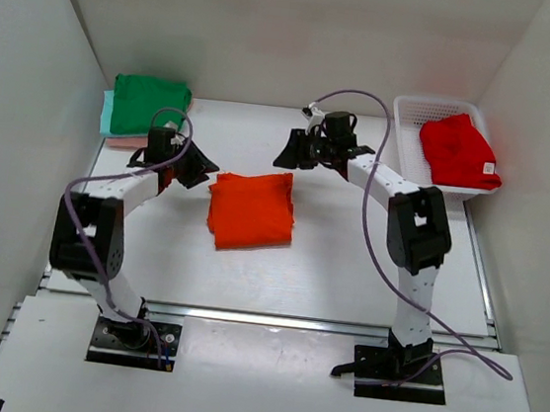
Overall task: Fold and stack the t-shirts
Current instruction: Fold the long partially folded tshirt into a neat square, then put the neatly folded tshirt into the corner of the board with the left arm
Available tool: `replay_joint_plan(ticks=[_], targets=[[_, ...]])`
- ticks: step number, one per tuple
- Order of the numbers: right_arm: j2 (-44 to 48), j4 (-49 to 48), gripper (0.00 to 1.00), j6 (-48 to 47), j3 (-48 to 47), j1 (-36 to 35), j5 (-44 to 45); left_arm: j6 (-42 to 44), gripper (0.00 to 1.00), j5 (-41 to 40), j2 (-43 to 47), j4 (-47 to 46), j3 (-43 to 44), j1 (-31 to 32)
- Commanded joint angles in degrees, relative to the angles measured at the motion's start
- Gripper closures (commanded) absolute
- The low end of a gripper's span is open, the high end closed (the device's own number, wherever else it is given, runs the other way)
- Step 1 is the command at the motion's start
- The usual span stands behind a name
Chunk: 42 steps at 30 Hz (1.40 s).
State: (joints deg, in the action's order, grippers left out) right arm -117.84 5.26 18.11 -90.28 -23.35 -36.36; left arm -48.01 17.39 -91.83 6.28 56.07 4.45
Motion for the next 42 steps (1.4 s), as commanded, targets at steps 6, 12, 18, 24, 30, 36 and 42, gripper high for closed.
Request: replay_joint_plan(ticks=[6,12,18,24,30,36,42], targets=[[-4.16,6.00,0.55,-0.09,-10.98,2.17,9.38,-3.50,0.40,6.69,-2.57,-13.67,-1.75,-3.92],[2.25,8.44,0.50,0.26,-1.59,3.14,11.75,2.56,0.36,4.68,2.61,-3.59,-6.84,-1.90],[8.76,9.95,0.44,-1.76,6.16,2.70,14.91,7.57,0.31,-4.71,5.87,6.53,-8.97,1.70],[12.72,9.16,0.42,-1.85,12.92,3.05,13.16,7.24,0.31,-5.62,2.46,6.65,-8.87,3.46],[11.94,8.98,0.42,-1.32,12.32,2.97,10.87,6.87,0.29,-6.14,-2.90,6.19,-6.50,5.83],[9.12,11.26,0.40,-1.06,10.57,2.17,12.27,6.53,0.28,-7.97,-7.13,8.21,-1.41,9.52],[9.99,11.80,0.40,-0.35,12.49,2.08,12.89,8.28,0.27,-10.70,-13.81,14.80,7.62,13.47]])
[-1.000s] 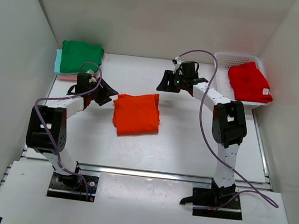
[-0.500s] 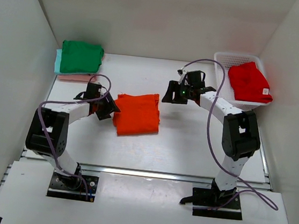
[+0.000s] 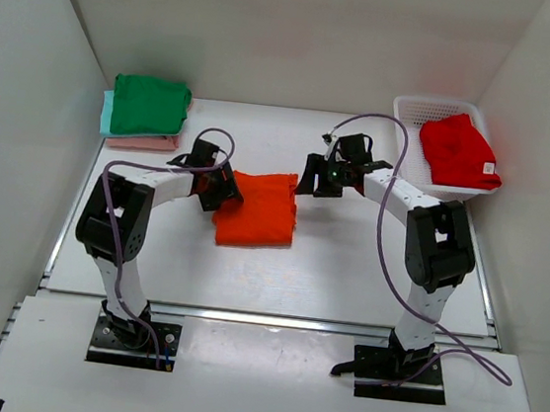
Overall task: Fold and stack the t-shirts
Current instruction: Put the neatly folded tshirt into the corner of the board with the left arm
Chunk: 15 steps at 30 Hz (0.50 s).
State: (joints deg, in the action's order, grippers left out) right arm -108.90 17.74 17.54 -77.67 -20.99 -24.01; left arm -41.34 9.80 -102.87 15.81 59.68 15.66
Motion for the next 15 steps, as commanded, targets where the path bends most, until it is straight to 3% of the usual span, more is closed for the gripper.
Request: replay_joint_plan(ticks=[1,4,6,7,8,12,15], targets=[[1.50,-0.43,0.40,0.04,-0.20,-0.10,0.46,1.88,0.27,-3.82,-4.17,6.15,5.08,3.05],[3.61,0.37,0.39,0.92,2.07,0.25,0.98,3.10,0.34,-6.19,-7.86,13.69,10.62,5.43],[7.02,1.24,0.39,2.23,3.31,0.60,1.68,4.07,0.54,-8.65,-10.24,17.12,14.92,7.10],[8.95,1.77,0.39,3.37,4.27,1.13,1.95,4.25,0.73,-9.36,-11.64,19.23,16.59,7.45],[9.93,2.64,0.39,3.99,4.45,1.04,2.82,4.51,1.00,-9.36,-12.87,19.78,17.57,7.54],[16.42,5.46,0.39,4.70,5.86,0.70,2.83,6.97,1.00,-9.71,-13.59,24.16,21.70,7.71],[19.77,6.96,0.38,4.17,5.95,1.48,1.43,10.22,1.00,-15.49,-11.84,26.80,25.64,6.93]])
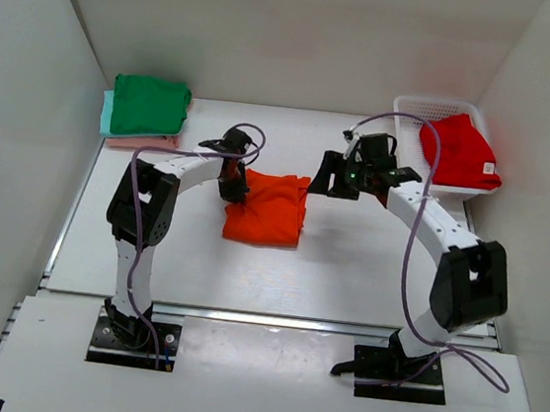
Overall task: Fold and stack the t-shirts
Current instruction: Put the neatly folded tshirt into the corner of the board with the left arm
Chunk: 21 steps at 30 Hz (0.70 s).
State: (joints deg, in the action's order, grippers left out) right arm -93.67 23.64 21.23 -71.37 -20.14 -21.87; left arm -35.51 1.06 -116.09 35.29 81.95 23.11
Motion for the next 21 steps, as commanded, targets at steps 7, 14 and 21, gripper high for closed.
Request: replay_joint_plan(ticks=[7,14,21], targets=[[9.55,1.58,0.38,-0.67,-0.51,6.51,-3.62,9.05,1.00,-14.67,1.49,14.97,17.60,-1.93],[9.38,7.03,0.38,-1.28,-5.52,10.21,-4.32,10.72,1.00,-14.42,-0.71,17.45,25.62,-5.52],[10.43,10.90,0.38,-2.34,-6.76,10.21,-3.53,14.23,1.00,-17.23,-4.57,16.48,34.14,-10.27]])
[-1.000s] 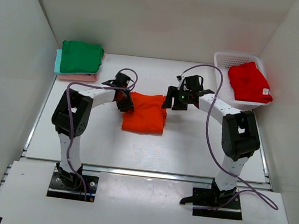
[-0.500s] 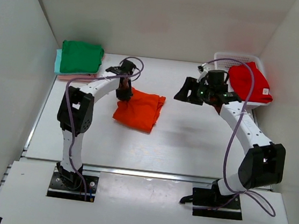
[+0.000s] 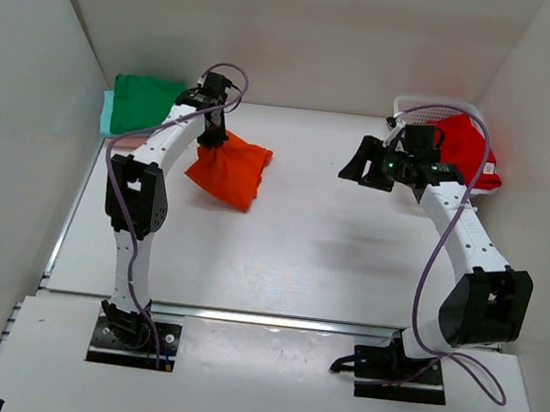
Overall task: Fold and stack the t-shirts
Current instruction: Put the neatly folded tshirt into the corner of the board with the left arm
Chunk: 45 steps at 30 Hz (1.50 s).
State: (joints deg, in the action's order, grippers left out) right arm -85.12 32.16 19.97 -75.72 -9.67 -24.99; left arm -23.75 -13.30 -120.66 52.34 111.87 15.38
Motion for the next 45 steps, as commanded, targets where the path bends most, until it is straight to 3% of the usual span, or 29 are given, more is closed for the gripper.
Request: replay_joint_plan(ticks=[1,10,17,29,45], targets=[[1.72,3.25,0.38,-1.42,-2.67,-0.87,-0.06,3.44,1.00,-4.35,-0.97,-0.57,6.06,-3.41],[-0.75,8.53,0.39,-1.34,-4.35,-4.74,-1.72,8.98,1.00,-5.51,-8.97,-3.38,25.74,-9.22],[-1.27,10.20,0.39,-1.51,-3.03,-6.76,-2.69,11.18,1.00,-5.07,-12.67,-6.98,34.72,-10.72],[-3.91,13.01,0.39,-1.07,-3.73,-8.34,-3.66,13.47,1.00,-7.35,-9.94,-14.10,32.44,-15.20],[-8.39,15.21,0.40,0.25,-8.47,-10.36,-3.84,8.64,1.00,-1.47,-12.93,-18.58,32.88,-25.83]])
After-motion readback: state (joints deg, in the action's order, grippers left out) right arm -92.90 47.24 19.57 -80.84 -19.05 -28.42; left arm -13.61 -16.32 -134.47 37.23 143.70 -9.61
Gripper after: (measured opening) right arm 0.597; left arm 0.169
